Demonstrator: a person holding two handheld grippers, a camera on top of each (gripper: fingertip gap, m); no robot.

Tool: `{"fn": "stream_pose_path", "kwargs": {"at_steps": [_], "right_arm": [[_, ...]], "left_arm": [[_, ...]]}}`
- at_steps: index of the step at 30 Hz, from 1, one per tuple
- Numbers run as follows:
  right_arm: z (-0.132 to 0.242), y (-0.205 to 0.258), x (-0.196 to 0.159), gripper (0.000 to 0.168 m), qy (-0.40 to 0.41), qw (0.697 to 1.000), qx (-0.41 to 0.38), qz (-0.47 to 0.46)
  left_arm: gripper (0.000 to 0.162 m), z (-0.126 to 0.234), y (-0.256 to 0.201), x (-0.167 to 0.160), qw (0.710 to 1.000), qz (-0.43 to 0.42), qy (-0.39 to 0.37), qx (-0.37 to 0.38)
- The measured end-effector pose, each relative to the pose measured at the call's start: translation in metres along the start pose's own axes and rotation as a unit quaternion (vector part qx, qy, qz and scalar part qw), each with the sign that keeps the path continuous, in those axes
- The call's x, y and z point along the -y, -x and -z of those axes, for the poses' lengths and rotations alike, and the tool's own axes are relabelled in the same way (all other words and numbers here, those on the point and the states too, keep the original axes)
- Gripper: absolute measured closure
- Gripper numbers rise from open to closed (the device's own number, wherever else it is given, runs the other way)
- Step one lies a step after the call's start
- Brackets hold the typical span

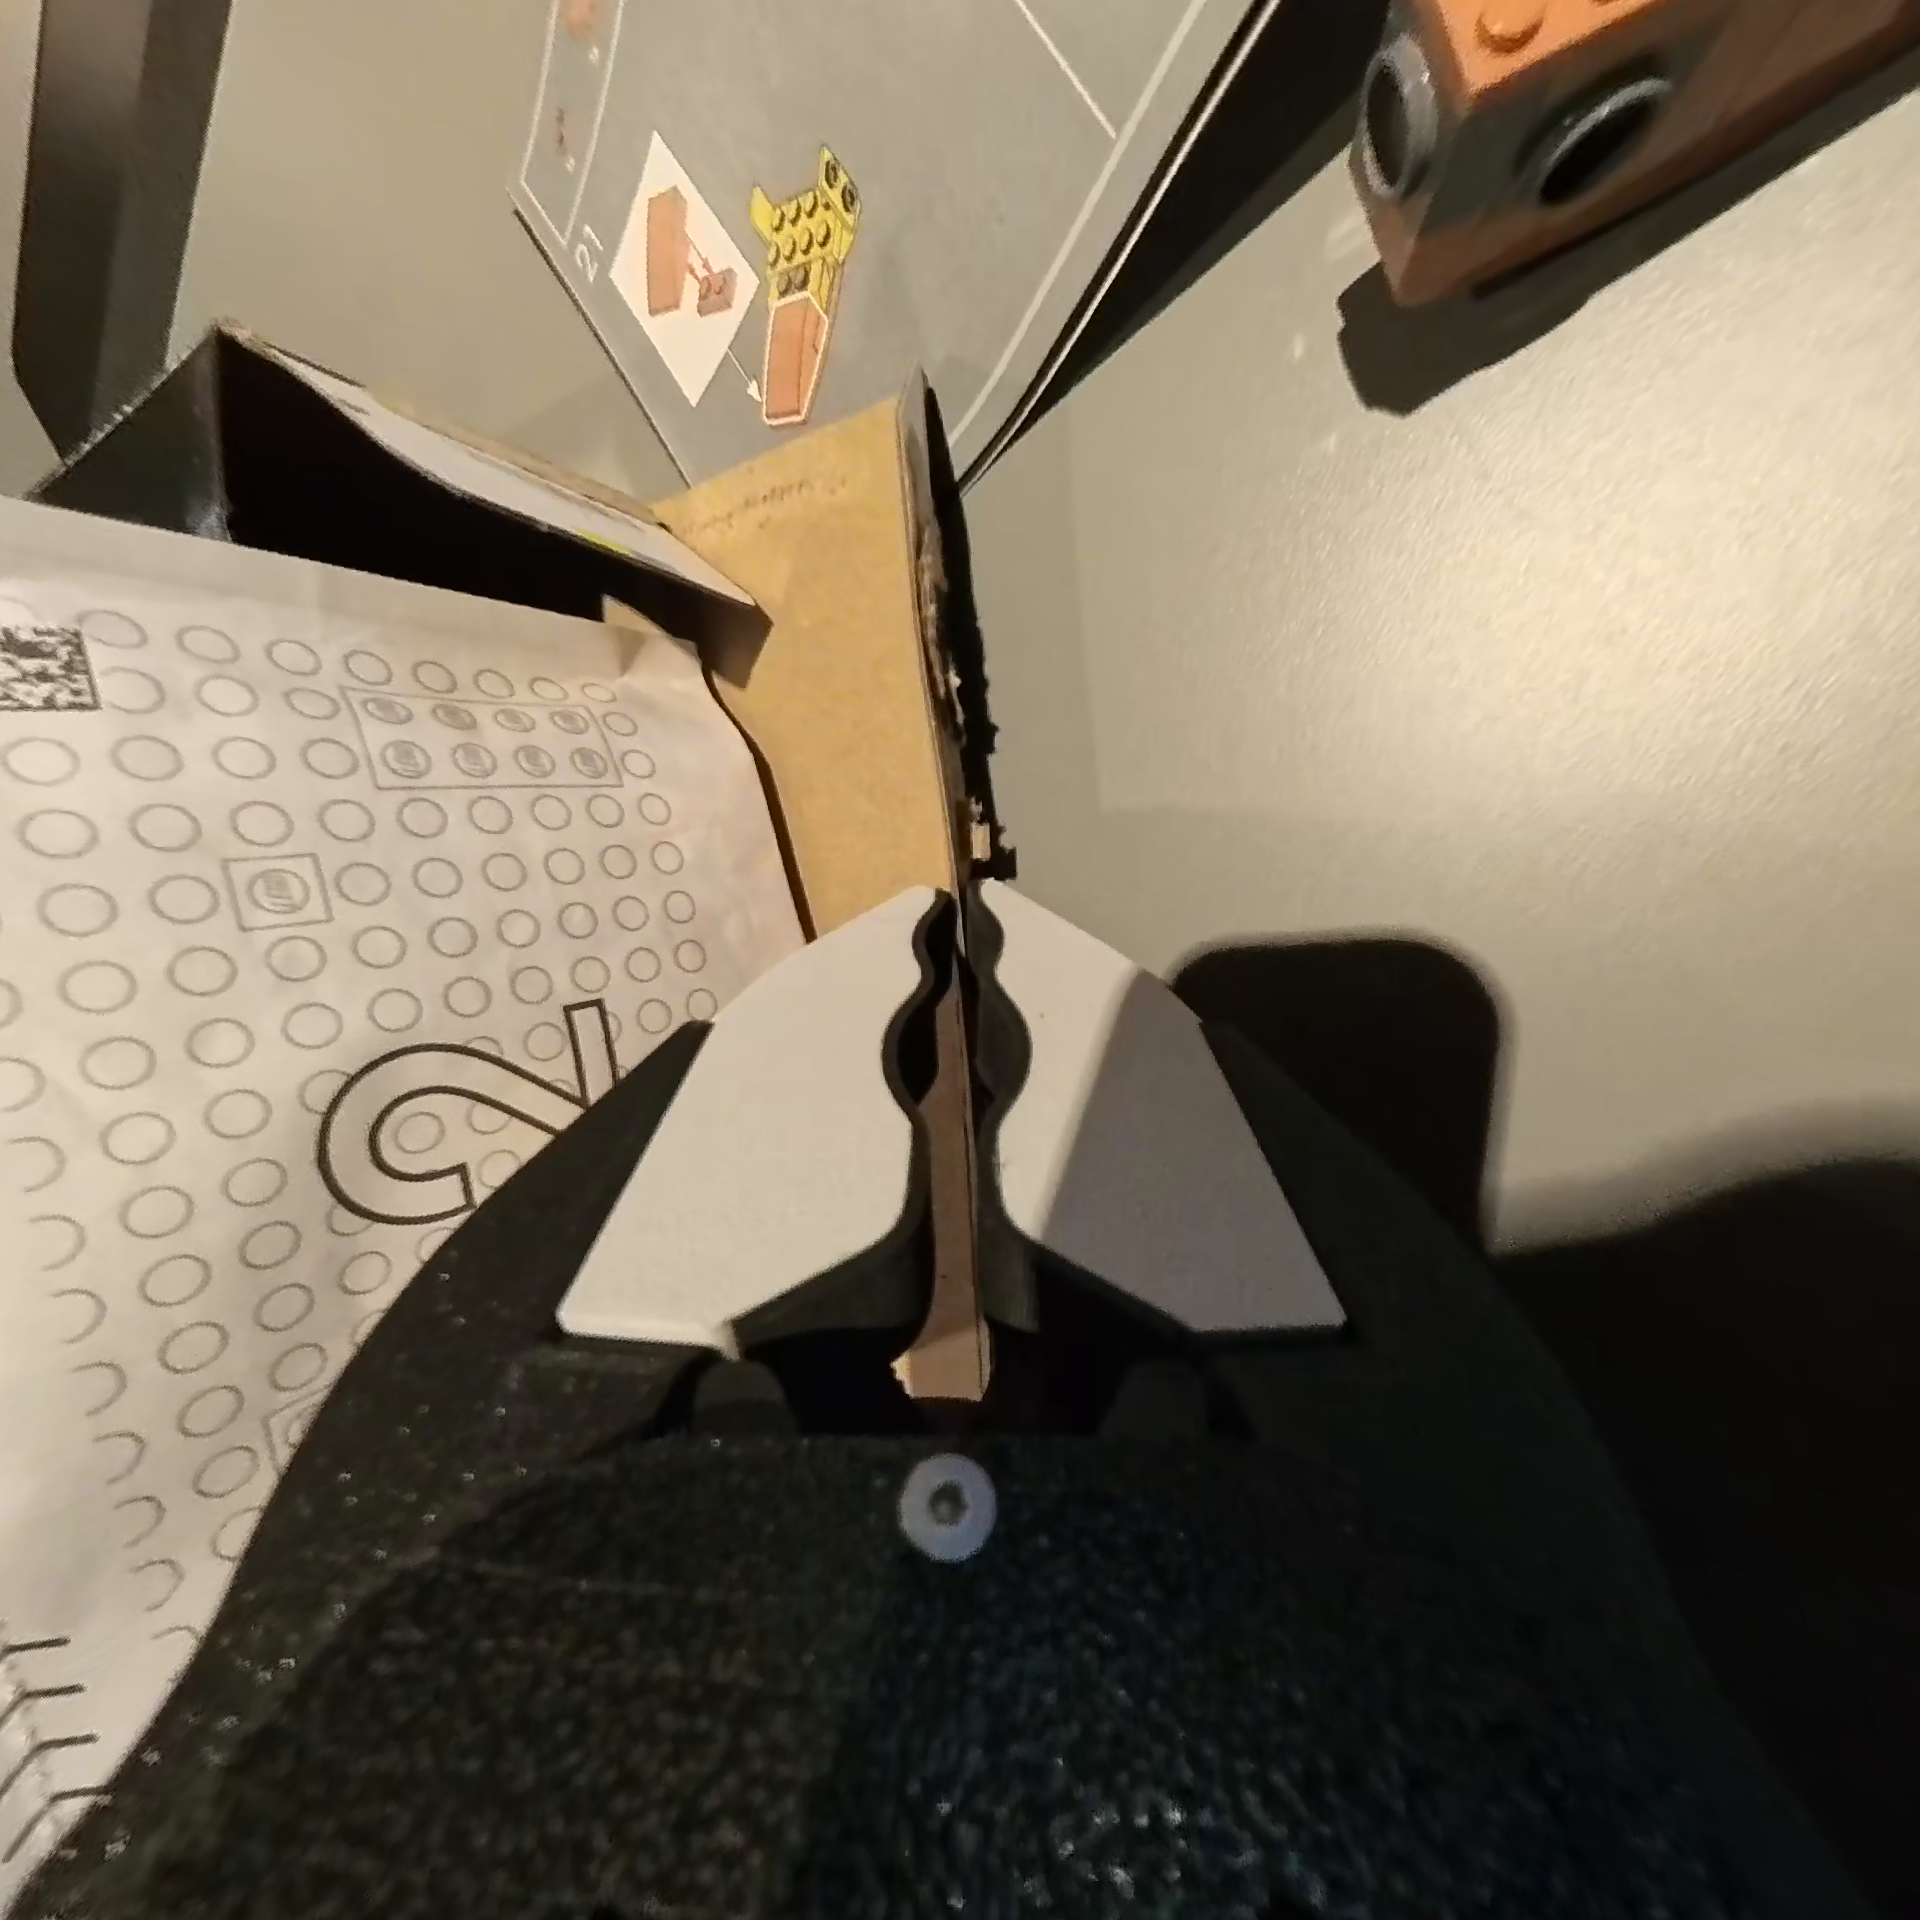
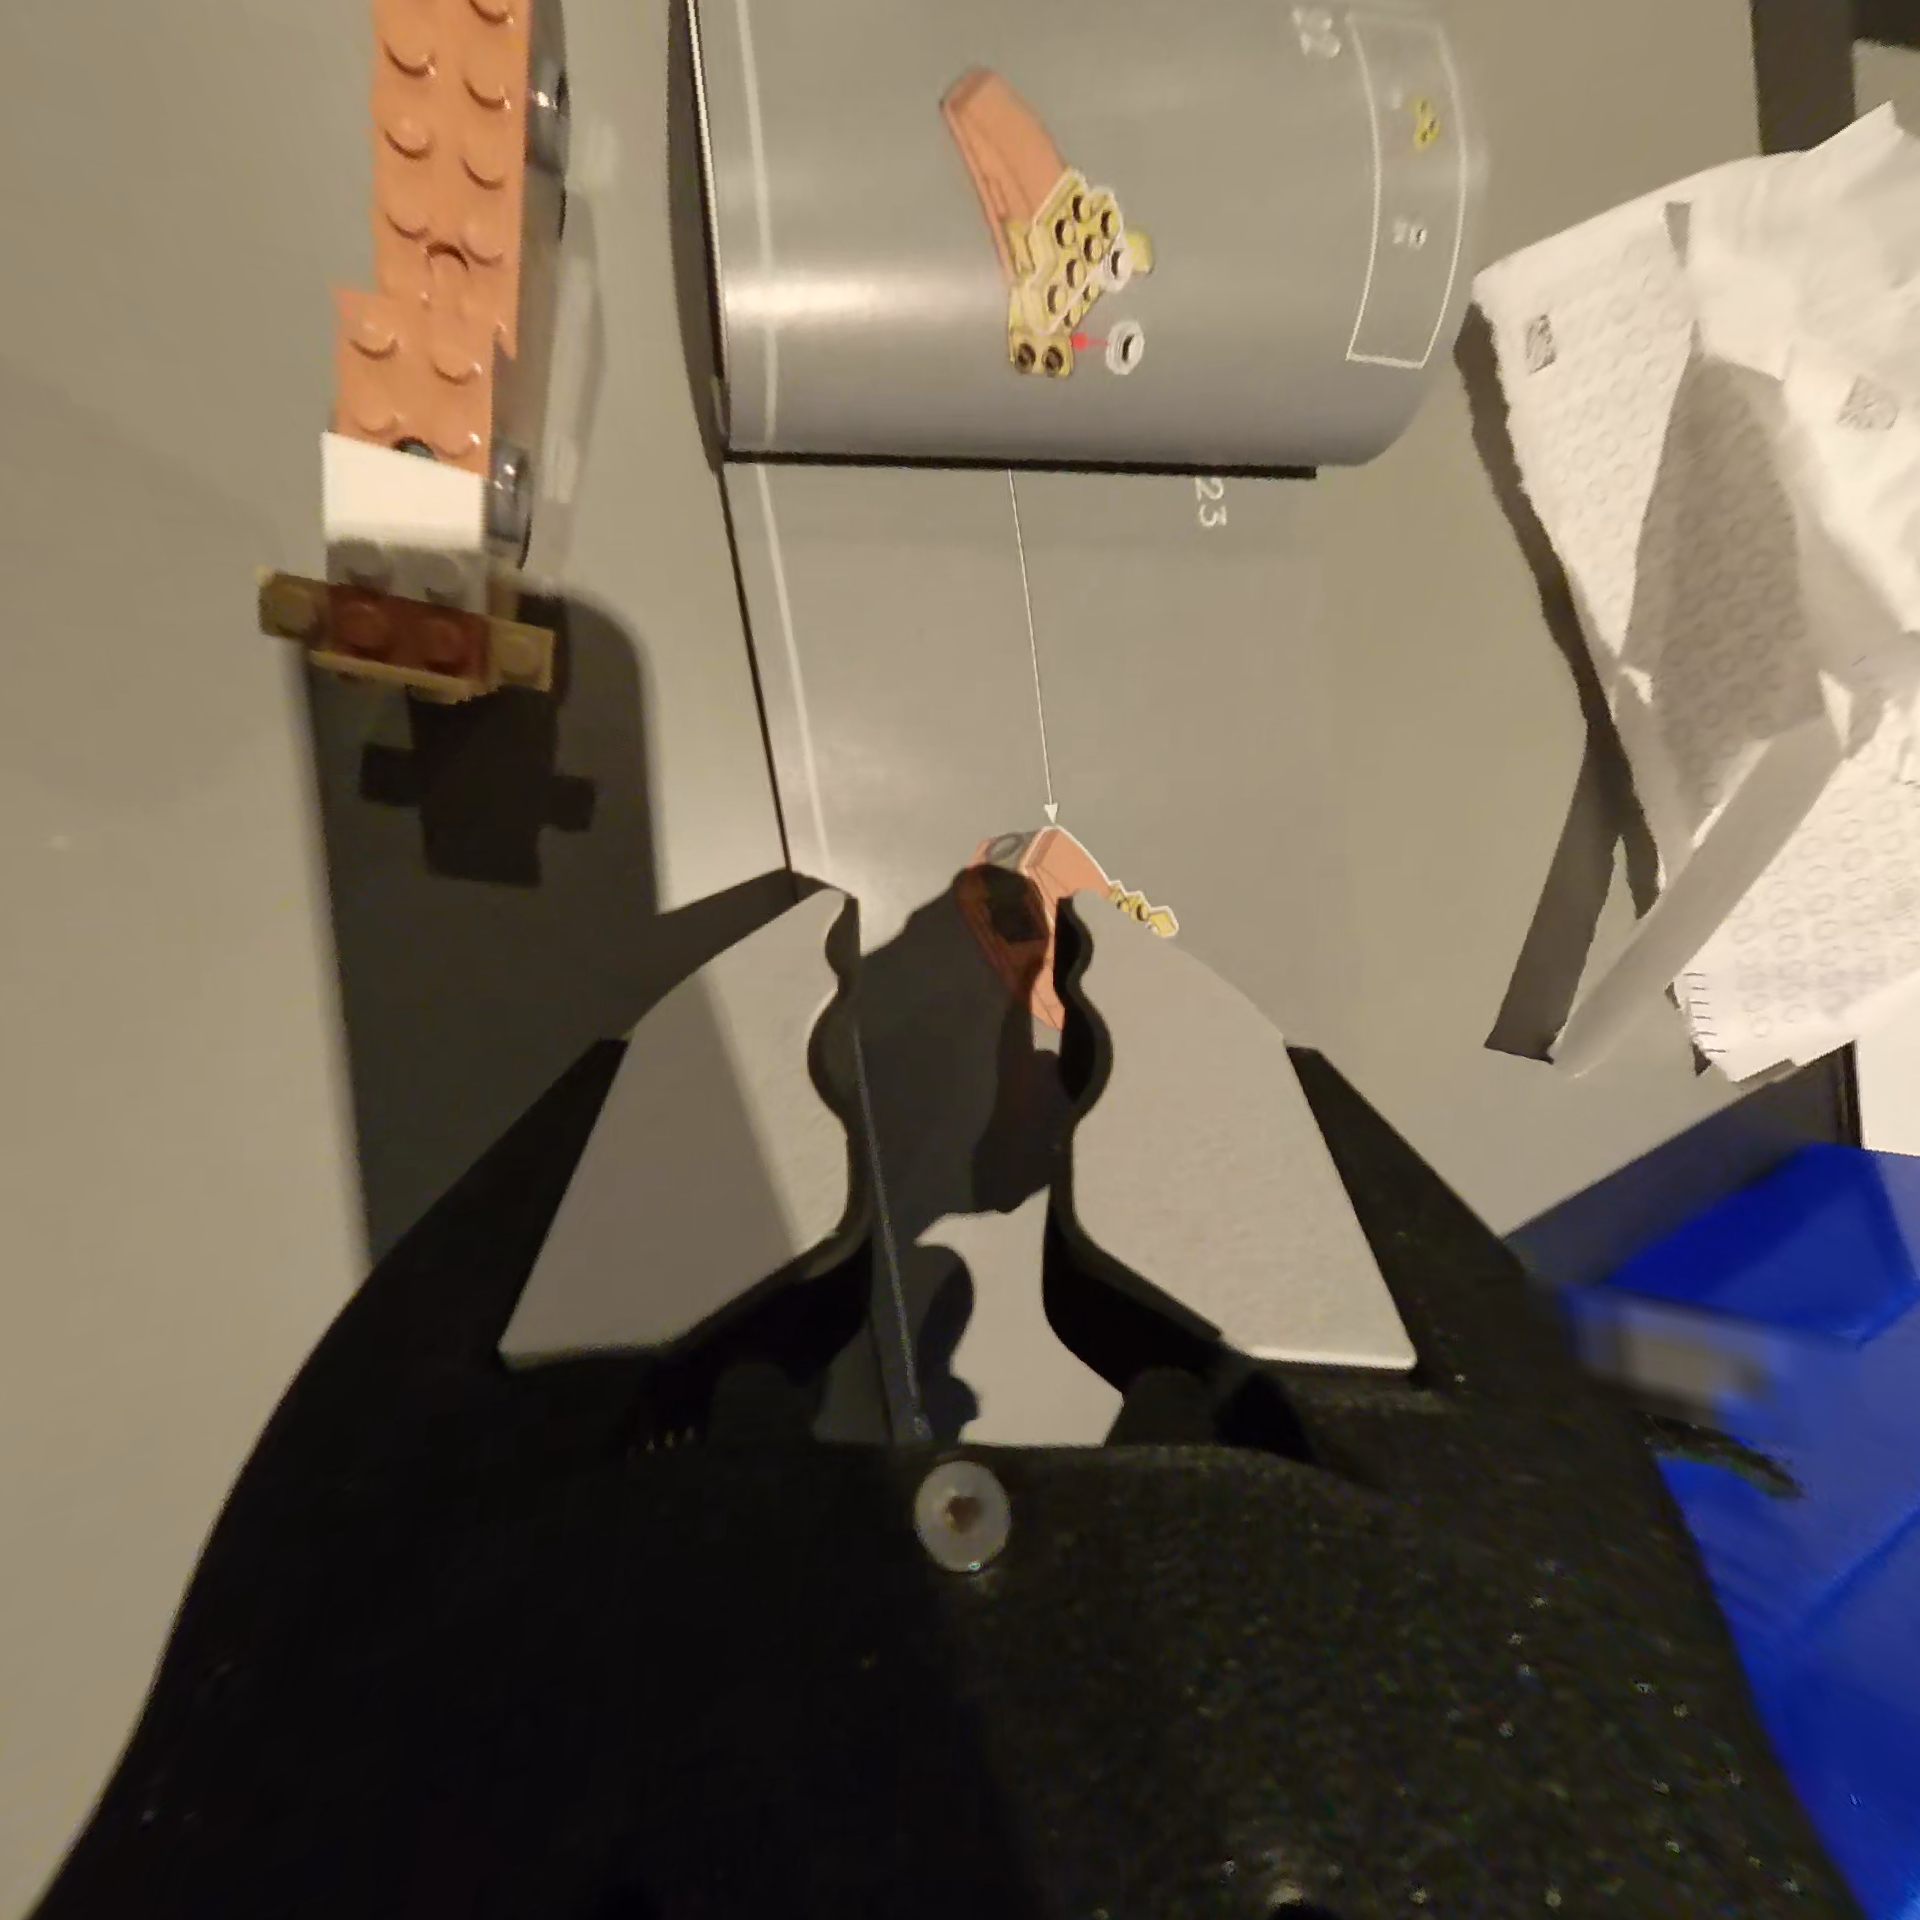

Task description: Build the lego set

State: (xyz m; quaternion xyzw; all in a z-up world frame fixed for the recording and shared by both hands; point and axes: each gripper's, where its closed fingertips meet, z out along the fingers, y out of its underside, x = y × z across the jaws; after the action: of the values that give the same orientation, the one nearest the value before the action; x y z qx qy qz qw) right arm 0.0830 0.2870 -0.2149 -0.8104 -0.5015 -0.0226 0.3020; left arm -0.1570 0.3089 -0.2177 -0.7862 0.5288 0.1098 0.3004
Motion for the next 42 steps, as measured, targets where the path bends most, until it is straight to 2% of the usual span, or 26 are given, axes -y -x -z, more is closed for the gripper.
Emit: {"fn": "stream_pose_path", "kwargs": {"at_steps": [15, 22, 26, 28, 29, 30, 33, 35, 38, 42], "right_arm": [[0.002, -0.019, -0.011, 0.132, 0.037, 0.999, -0.019, 0.033], [0.032, -0.024, 0.005, 0.132, -0.084, 0.994, -0.017, -0.073], [0.067, -0.024, 0.016, 0.131, -0.195, 0.967, 0.018, -0.161], [0.101, -0.033, 0.026, 0.129, -0.293, 0.927, 0.038, -0.23], [0.126, -0.041, 0.03, 0.128, -0.354, 0.895, 0.043, -0.268], [0.154, -0.051, 0.032, 0.128, -0.421, 0.854, 0.046, -0.304], [0.25, -0.072, 0.022, 0.129, -0.605, 0.701, 0.058, -0.374], [0.308, -0.073, 0.007, 0.129, -0.691, 0.617, 0.054, -0.373], [0.389, -0.058, -0.016, 0.131, -0.793, 0.514, 0.047, -0.323], [0.478, -0.019, -0.042, 0.129, -0.88, 0.412, 0.086, -0.219]], "left_arm": [[0.16, 0.002, -0.015, 0.009, 1.0, 0.006, 0.001, -0.006], [0.155, 0.006, -0.019, 0.014, 0.999, 0.023, -0.026, -0.013], [0.152, 0.016, -0.022, 0.024, 0.997, 0.044, -0.057, -0.031], [0.151, 0.025, -0.024, 0.032, 0.994, 0.061, -0.081, -0.044], [0.151, 0.03, -0.025, 0.037, 0.992, 0.069, -0.095, -0.048], [0.151, 0.036, -0.026, 0.043, 0.989, 0.077, -0.111, -0.053], [0.151, 0.059, -0.029, 0.071, 0.978, 0.093, -0.171, -0.073], [0.149, 0.074, -0.033, 0.099, 0.968, 0.092, -0.211, -0.096], [0.143, 0.093, -0.038, 0.154, 0.948, 0.086, -0.269, -0.148], [0.136, 0.113, -0.045, 0.249, 0.913, 0.08, -0.323, -0.237]]}}
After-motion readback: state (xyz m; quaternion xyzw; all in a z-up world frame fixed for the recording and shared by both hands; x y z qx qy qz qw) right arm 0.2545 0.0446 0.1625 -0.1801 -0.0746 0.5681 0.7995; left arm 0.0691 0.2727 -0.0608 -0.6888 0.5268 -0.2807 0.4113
